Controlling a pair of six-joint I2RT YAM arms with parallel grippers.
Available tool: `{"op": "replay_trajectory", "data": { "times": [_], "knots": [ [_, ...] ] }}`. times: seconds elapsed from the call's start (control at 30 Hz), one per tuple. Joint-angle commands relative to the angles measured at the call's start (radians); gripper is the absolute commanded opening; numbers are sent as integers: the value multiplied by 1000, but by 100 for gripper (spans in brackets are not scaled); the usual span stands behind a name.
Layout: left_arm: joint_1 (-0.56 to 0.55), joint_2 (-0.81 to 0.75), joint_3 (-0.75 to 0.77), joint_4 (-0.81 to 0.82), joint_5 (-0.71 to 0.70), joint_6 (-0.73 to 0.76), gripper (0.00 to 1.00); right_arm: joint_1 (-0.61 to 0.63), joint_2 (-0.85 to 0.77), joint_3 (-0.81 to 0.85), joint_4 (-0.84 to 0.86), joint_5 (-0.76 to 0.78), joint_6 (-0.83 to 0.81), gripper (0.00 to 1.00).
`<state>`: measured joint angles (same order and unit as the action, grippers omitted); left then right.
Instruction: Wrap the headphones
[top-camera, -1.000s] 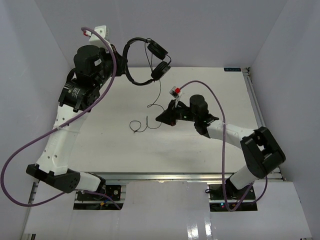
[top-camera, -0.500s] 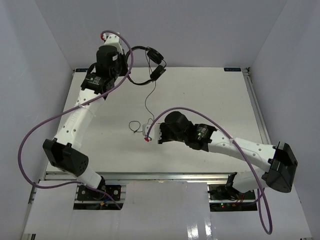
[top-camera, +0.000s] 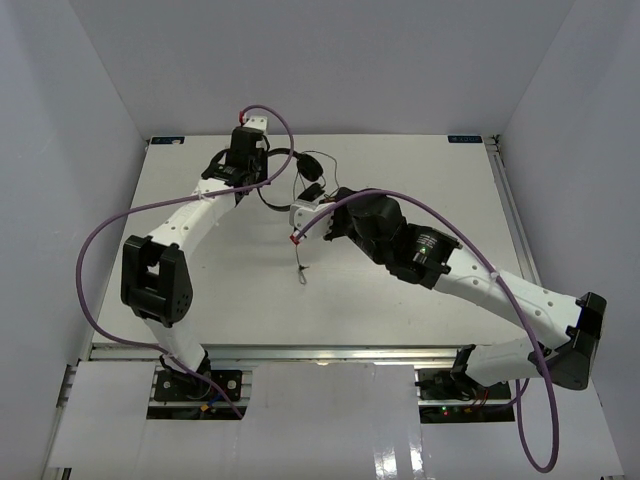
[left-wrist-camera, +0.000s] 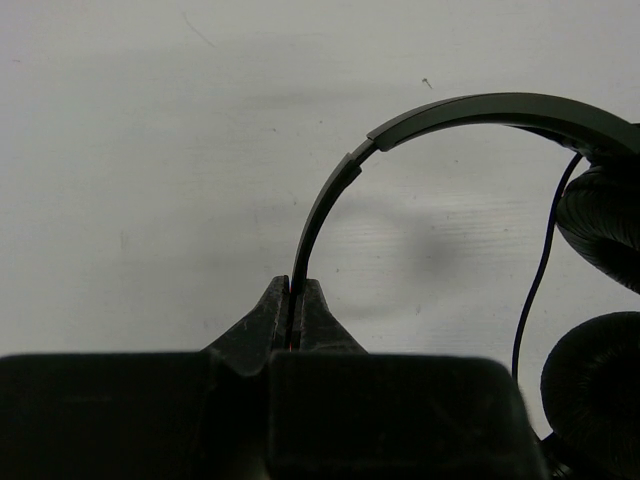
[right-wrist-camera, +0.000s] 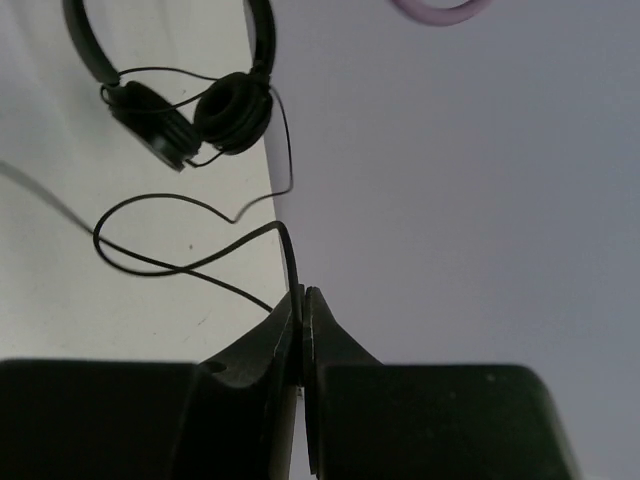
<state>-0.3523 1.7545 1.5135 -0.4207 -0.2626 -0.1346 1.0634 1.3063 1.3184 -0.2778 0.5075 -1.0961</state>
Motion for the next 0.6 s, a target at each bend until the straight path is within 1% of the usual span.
{"op": "replay_trajectory", "data": {
  "times": [0.0,0.1,0.27,0.33,0.5,0.53,0.57],
  "knots": [
    [-7,15,-12,108,92,-27,0,2,29,87,40,21,-62,8],
    [-17,44,-16,121,117,-30,0,0,33,96,39,15,-59,8],
    [-14,41,-18,135,74,-29,0,-10,12,60,16,-26,-12,8],
    [-4,30,-20,139,92,-39,0,-23,5,53,14,-29,-4,8],
    [1,-3,-55,152,124,-28,0,-118,-11,72,41,-65,33,8],
    [1,-16,-72,161,135,-17,0,-147,-16,78,54,-84,42,8],
    [1,-46,-97,172,154,-2,0,-204,-21,86,68,-104,59,8]
  ]
}}
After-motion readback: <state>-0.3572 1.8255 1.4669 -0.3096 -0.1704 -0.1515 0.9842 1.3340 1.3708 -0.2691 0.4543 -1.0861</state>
